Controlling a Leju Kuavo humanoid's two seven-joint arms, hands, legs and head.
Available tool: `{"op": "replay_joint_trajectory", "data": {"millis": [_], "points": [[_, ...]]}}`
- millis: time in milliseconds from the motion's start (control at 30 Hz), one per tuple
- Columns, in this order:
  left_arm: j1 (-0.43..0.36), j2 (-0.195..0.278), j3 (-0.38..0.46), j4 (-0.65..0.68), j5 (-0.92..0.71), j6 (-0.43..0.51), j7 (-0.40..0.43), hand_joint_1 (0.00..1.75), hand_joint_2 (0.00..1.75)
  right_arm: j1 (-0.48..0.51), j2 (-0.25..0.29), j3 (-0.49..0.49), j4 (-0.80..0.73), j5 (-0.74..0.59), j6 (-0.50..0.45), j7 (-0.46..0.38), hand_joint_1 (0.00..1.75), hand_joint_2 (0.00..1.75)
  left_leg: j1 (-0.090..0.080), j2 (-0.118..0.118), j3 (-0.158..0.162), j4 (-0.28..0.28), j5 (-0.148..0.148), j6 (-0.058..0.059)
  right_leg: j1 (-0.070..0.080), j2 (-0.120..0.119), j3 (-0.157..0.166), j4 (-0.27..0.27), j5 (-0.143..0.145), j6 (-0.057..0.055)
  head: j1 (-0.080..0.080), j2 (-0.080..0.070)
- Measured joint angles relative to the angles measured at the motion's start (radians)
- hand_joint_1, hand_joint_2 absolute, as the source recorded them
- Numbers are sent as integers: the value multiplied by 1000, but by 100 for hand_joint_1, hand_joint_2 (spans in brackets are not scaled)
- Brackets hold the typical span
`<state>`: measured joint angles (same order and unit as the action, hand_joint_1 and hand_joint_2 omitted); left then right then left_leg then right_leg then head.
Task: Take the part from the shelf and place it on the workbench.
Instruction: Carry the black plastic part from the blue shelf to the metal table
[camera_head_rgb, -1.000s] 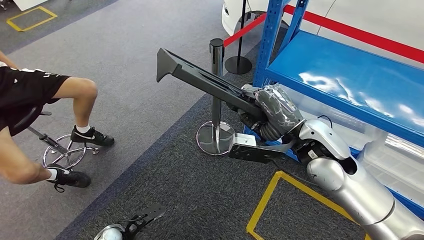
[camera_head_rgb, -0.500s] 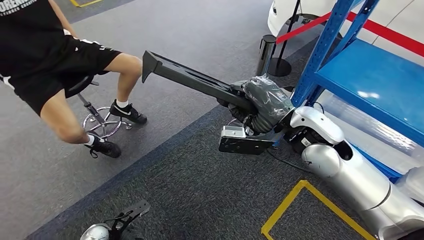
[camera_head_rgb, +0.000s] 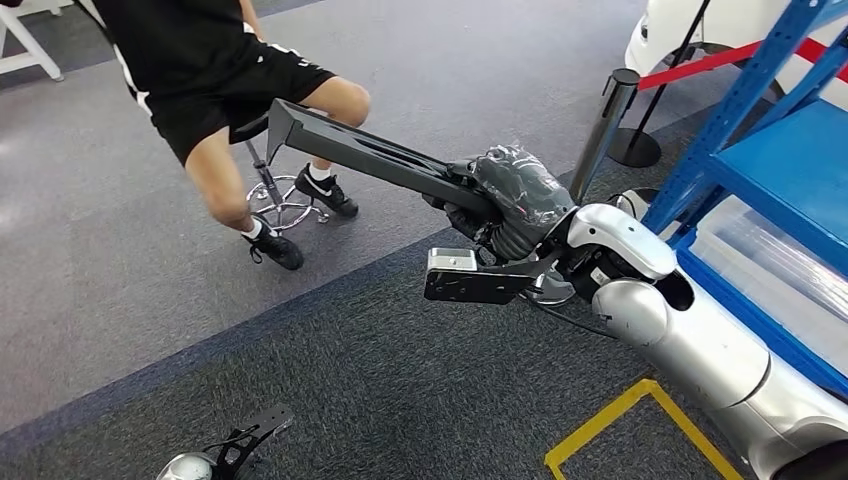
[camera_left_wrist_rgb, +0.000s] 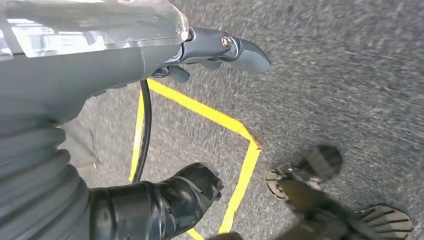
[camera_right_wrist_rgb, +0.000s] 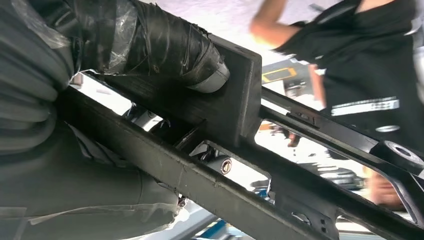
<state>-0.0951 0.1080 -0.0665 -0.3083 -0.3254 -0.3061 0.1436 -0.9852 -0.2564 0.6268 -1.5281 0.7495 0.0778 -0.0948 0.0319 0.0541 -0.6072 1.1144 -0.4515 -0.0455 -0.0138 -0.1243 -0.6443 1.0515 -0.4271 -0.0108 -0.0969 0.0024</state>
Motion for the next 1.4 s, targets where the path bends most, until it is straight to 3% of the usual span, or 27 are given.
{"op": "replay_joint_trajectory", "data": {"millis": [67, 133, 167, 233, 300, 367, 400, 467, 533, 567, 633, 667, 733, 800, 833, 867, 900, 967, 1000, 1033, 1067, 1133, 1167, 1233, 1300, 1333, 1400], "points": [[-1, 1, 0, 1, 1, 0, 0, 0, 175, -5, 0, 0, 0, 0, -1, 0, 175, 175, -16, 19, 37, -76, -19, 18, -1, -24, -2, -3, 12, 15, 2, 0], [3, 5, 1, 4, 1, 1, 0, 0, 175, -5, 1, 1, 1, 0, -1, 0, 175, 175, -24, -2, 27, -91, -2, 46, -6, -37, -1, -7, 20, 31, 4, 0], [5, 7, 2, 6, 0, 0, 0, 0, 175, -3, 2, 2, 3, 0, 0, 0, 175, 175, -26, -12, 21, -96, 9, 58, -10, -18, -6, 1, 7, 36, 4, 0], [4, 9, 2, 7, 0, 0, 0, 0, 175, -1, 1, 3, 6, 0, 0, 1, 175, 175, -27, -31, 5, -104, 34, 82, -13, 55, -31, 71, -68, 37, 6, 0], [0, 9, 3, 7, 0, 1, 0, 0, 175, 0, 0, 3, 8, 0, 0, 1, 175, 175, -36, -56, -22, -102, 55, 95, -5, 110, -67, 198, -158, 29, 8, 0], [0, 8, 4, 8, 1, 1, 0, 0, 175, 3, -1, 3, 11, 0, 0, 1, 175, 175, -46, -88, -50, -99, 76, 102, 8, 124, -70, 267, -182, 15, 8, 0], [0, 8, 4, 8, 1, 1, 0, 0, 175, 4, -1, 3, 12, 0, 0, 1, 175, 175, -51, -104, -63, -96, 86, 104, 15, 127, -46, 248, -166, 4, 8, 0], [1, 4, 4, 10, 0, 0, 0, 0, 175, 3, -1, 3, 12, 0, -1, 1, 175, 175, -57, -133, -85, -93, 106, 106, 30, 159, 41, 122, -124, -25, 7, 0], [0, 0, 4, 11, 0, 0, 0, 0, 175, -1, 0, 3, 12, 0, -1, 1, 175, 175, -55, -157, -100, -94, 126, 101, 40, 200, 103, 14, -100, -43, 7, 0], [0, -2, 5, 11, 1, 0, 0, 0, 175, -4, 0, 3, 12, 0, -1, 1, 175, 175, -51, -169, -105, -97, 136, 96, 43, 210, 112, -8, -97, -47, 8, 0], [2, 0, 6, 13, 1, 0, 0, 0, 175, -7, 0, 3, 12, -1, -1, 1, 175, 175, -48, -194, -109, -107, 155, 83, 43, 187, 114, -24, -75, -46, 12, 0], [3, 0, 6, 15, 2, 0, 1, 0, 175, -9, 1, 4, 12, -1, -1, 1, 175, 175, -49, -187, -113, -107, 152, 78, 39, 172, 114, -37, -62, -47, 12, 0], [4, 1, 6, 17, 2, 0, 3, 0, 175, -13, 4, 4, 12, -1, -1, 1, 175, 175, -49, -136, -135, -55, 92, 65, 29, 139, 108, -62, -32, -48, 10, 0], [0, 1, 7, 18, 2, 0, 4, 0, 175, -18, 6, 5, 13, -1, -1, 1, 175, 175, -34, -82, -171, 67, -2, 47, 26, 106, 90, -69, -11, -41, 9, 0], [-2, 1, 7, 18, 2, 1, 4, 0, 175, -18, 6, 6, 13, -1, -2, 1, 175, 175, -23, -71, -183, 127, -26, 36, 23, 89, 79, -68, -4, -35, 9, 0], [-3, 1, 8, 18, 2, 1, 4, 0, 175, -18, 6, 6, 13, -1, -2, 1, 175, 175, -10, -64, -184, 165, -27, 24, 18, 71, 67, -66, 4, -27, 9, 0], [-2, 1, 8, 19, 2, 1, 4, 0, 175, -19, 7, 7, 13, -1, -2, 1, 175, 175, 2, -60, -169, 171, -9, 12, 12, 55, 55, -63, 10, -20, 9, 0], [-2, 0, 8, 20, 2, 1, 4, 0, 175, -23, 8, 8, 13, -1, -2, 2, 175, 175, 26, -35, -91, 88, 30, -18, 1, 25, 29, -48, 20, -3, 8, 0], [-3, -2, 8, 21, 1, 0, 2, 0, 175, -27, 8, 8, 12, 0, -2, 3, 175, 175, 29, -15, -44, 26, 28, -30, -3, 13, 16, -37, 21, 6, 7, 0], [-5, -3, 10, 21, 1, 0, 0, 0, 175, -33, 8, 8, 12, 1, -2, 5, 175, 175, 26, -1, -12, -23, 19, -31, -5, 1, 5, -26, 22, 16, 7, 0], [-6, -2, 11, 22, 0, -1, -3, 0, 175, -37, 8, 8, 13, 3, -3, 7, 175, 175, 20, 8, 3, -54, 4, -24, -7, -8, -3, -17, 24, 25, 8, 0], [-1, 3, 15, 24, -2, -1, -8, 0, 175, -40, 9, 13, 15, 7, -2, 11, 175, 175, 2, -8, -4, -63, 2, 13, -16, -27, -9, -10, 31, 42, 10, 0], [2, 7, 17, 26, -3, 0, -9, 0, 175, -39, 9, 16, 16, 10, -2, 12, 175, 175, -2, -16, -10, -64, 8, 30, -23, -21, -12, -5, 25, 48, 11, 0], [6, 12, 22, 29, -6, 0, -11, 0, 175, -37, 9, 22, 19, 14, -2, 16, 175, 175, -10, -33, -25, -67, 26, 58, -29, 31, -31, 46, -33, 51, 11, 0], [4, 13, 25, 30, -8, 2, -15, 0, 175, -37, 8, 23, 21, 16, -2, 19, 175, 175, -18, -56, -46, -68, 45, 77, -19, 95, -70, 168, -130, 37, 12, 0], [4, 13, 26, 30, -9, 2, -17, 0, 175, -37, 7, 23, 21, 17, -2, 20, 175, 175, -24, -70, -57, -68, 55, 82, -10, 111, -86, 228, -163, 27, 13, 0], [6, 12, 28, 31, -9, 2, -20, 0, 175, -37, 6, 25, 23, 17, -2, 21, 175, 175, -37, -101, -79, -68, 74, 91, 13, 125, -75, 264, -171, 0, 13, 0]]}}
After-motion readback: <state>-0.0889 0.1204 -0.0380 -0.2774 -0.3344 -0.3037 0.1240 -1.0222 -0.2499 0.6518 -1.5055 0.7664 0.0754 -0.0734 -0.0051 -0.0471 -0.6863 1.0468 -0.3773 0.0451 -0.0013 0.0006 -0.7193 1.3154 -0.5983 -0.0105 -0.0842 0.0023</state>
